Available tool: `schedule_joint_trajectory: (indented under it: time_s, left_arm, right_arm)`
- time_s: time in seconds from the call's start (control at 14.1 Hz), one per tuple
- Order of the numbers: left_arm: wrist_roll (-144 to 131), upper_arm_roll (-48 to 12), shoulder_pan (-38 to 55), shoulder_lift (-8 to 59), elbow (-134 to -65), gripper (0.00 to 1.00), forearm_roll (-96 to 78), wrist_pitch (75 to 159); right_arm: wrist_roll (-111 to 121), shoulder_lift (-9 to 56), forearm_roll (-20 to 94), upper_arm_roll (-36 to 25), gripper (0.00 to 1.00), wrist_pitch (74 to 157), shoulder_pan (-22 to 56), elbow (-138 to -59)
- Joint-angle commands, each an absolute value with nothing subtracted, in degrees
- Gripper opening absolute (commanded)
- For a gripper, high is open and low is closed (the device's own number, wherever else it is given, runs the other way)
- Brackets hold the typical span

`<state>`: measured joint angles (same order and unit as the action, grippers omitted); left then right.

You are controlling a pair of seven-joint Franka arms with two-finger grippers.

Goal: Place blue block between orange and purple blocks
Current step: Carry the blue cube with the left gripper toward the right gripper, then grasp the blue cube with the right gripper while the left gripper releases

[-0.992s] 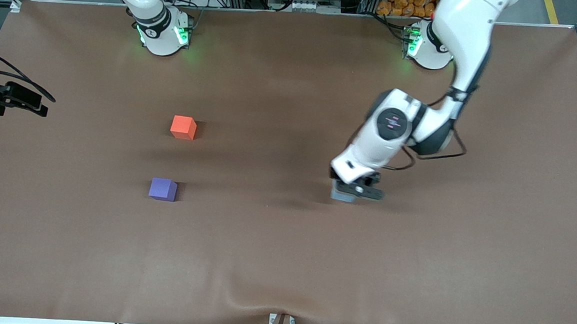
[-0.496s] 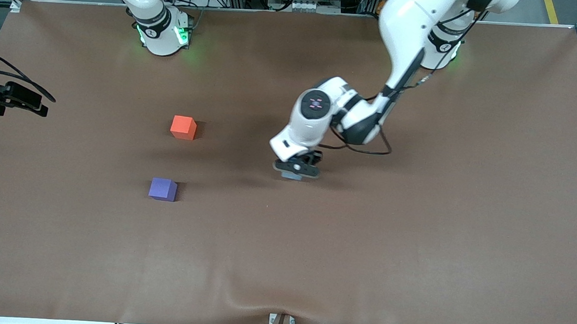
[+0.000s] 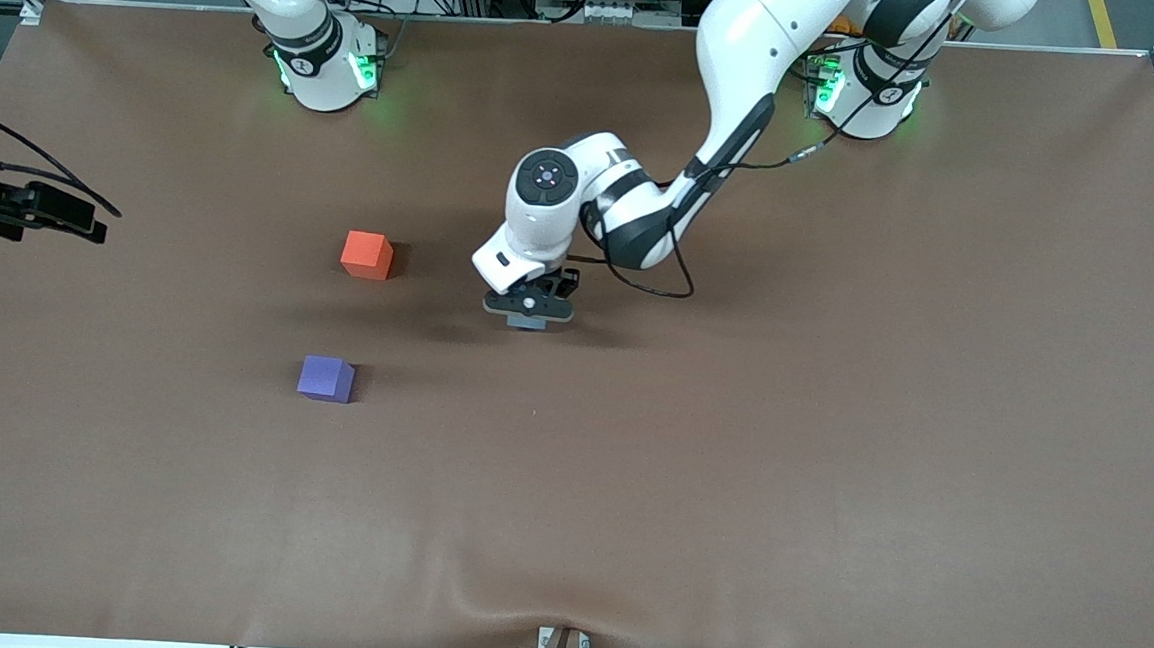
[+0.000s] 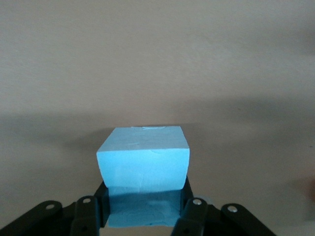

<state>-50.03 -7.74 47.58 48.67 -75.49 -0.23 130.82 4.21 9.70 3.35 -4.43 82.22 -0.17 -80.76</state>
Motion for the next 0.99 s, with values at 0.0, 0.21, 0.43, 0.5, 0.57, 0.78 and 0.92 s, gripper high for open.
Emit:
schedule_joint_trajectory:
  time_s: [0.0, 0.21, 0.43, 0.5, 0.57, 0.78, 0.92]
  left_arm:
    - [-52.02, -7.3, 49.12, 54.56, -66.38, 0.0, -2.11, 129.2]
    - [-52.47, -6.42, 49.92, 56.07, -65.3, 0.26, -2.11, 129.29]
    - [-52.91, -6.15, 50.01, 56.6, -65.48, 1.0, -2.11, 129.81]
    - [-53.52, -6.15, 50.01, 56.34, -65.57, 1.0, -2.02, 129.81]
    - [-53.61, -6.15, 49.92, 55.9, -65.48, 1.0, -2.02, 129.73]
    - [-55.98, -3.97, 49.57, 52.93, -65.57, 1.0, -1.93, 129.38]
    - [-56.07, -1.86, 49.05, 49.06, -66.0, 1.0, -1.5, 129.03]
  right_arm:
    - [4.31, 9.84, 4.22, -4.39, 1.0, 81.91, -0.79, -79.89]
    - [4.39, 10.55, 5.36, -4.31, 1.0, 83.93, -0.79, -79.81]
    - [4.39, 15.87, 9.56, -4.22, 1.0, 86.47, 0.26, -79.89]
    - [4.39, 19.48, 10.01, -3.96, 1.0, 88.05, 1.57, -79.89]
    - [4.31, 22.12, 9.76, -3.96, 1.0, 90.33, 4.11, -79.89]
    - [4.22, 25.75, 10.11, -3.96, 1.0, 94.57, 7.21, -80.59]
    - [4.05, 27.07, 10.19, -3.69, 1.0, 94.57, 9.83, -81.73]
